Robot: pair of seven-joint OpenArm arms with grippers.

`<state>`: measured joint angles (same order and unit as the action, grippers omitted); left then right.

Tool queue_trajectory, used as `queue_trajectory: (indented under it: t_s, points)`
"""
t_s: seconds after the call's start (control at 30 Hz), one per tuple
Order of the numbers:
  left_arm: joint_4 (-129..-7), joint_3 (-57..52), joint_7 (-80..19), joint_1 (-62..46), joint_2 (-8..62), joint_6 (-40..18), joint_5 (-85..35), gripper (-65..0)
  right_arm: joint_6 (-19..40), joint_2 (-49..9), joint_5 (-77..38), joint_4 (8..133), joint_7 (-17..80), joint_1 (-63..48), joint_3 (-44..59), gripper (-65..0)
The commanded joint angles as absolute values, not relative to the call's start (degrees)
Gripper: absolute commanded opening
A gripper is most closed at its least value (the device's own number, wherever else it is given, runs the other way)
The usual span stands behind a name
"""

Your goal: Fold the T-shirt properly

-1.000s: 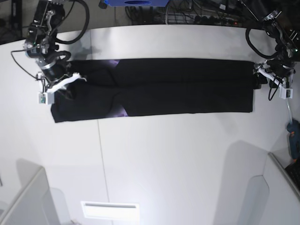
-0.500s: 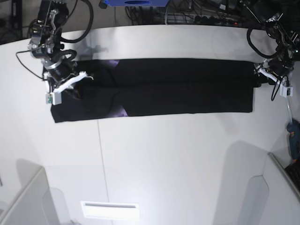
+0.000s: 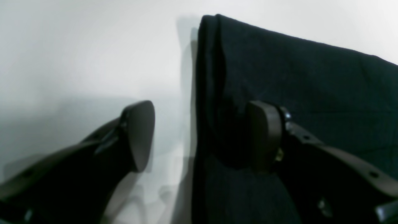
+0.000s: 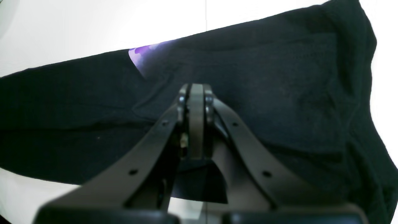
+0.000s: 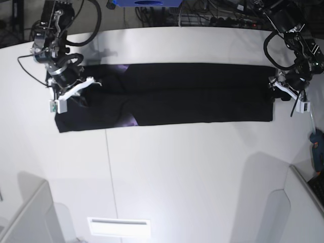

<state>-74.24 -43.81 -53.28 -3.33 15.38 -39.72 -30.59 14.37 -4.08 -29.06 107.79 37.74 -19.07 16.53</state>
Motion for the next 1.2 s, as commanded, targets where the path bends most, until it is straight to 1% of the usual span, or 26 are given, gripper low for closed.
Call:
queue_trajectory:
  t_s: [0.0,0.1,0.13,0.17,0.27,0.37,0.57,0.7,0.8,1.03,1.17]
  points:
    - [-74.4,-43.7,-54.8,-3.3,15.7,-40.0,-29.9,-21.7,14.7,-4.4,-29.7,109.0,36.5,-18.8,16.7,-65.0]
    - [-74.3,-43.7,-54.8,-3.4,15.7,-40.0,-29.9,-22.9,14.7,-4.4,-29.7,109.0,36.5,-18.8,16.7,-65.0]
    - [-74.3,-43.7,-54.8,-3.5,15.8,-40.0,-29.9,-25.8,14.7,-4.4,-29.7,109.0,36.5,-18.8,16.7,-65.0]
    - [-74.3,-43.7,-54.8,-3.6,15.9,-40.0,-29.9,-29.9,14.7,-4.4,-29.7,109.0,36.5,-18.8,16.8,-65.0]
    - [-74.2,-43.7,-54.8,-3.6,16.0,-40.0,-29.9,-50.0,14.7,-4.4,-29.7,109.0,36.5,-18.8,16.8,-65.0]
    - [-74.2,-43.7,-54.8,-3.6,16.0,-40.0,-29.9,-64.3,14.7,-4.4,-29.7,109.0,36.5,-18.8,16.8,-65.0]
    - [-74.2,-43.8,-54.8,-3.8,16.0,-40.0,-29.9,-65.0,14.7,-4.4,-29.7,109.0,36.5,-18.8,17.0,-65.0]
    - [-74.8,-44.1,-54.8,-3.9,18.0,-40.0,-30.3,-65.0,14.7,-4.4,-29.7,109.0,36.4,-19.4,16.9,-65.0]
    - [-75.7,-44.4,-54.8,-4.0,18.0,-40.0,-30.3,-65.0,14.7,-4.4,-29.7,109.0,36.4,-19.4,16.8,-65.0]
    - [-87.5,-43.8,-55.3,-7.4,17.5,-40.0,-30.0,-65.0,14.7,-4.4,-29.7,109.0,36.4,-19.3,16.8,-65.0]
    - [-94.7,-43.8,-55.3,-10.4,15.6,-40.0,-30.0,-65.0,14.7,-4.4,-29.7,109.0,36.4,-19.2,16.8,-65.0]
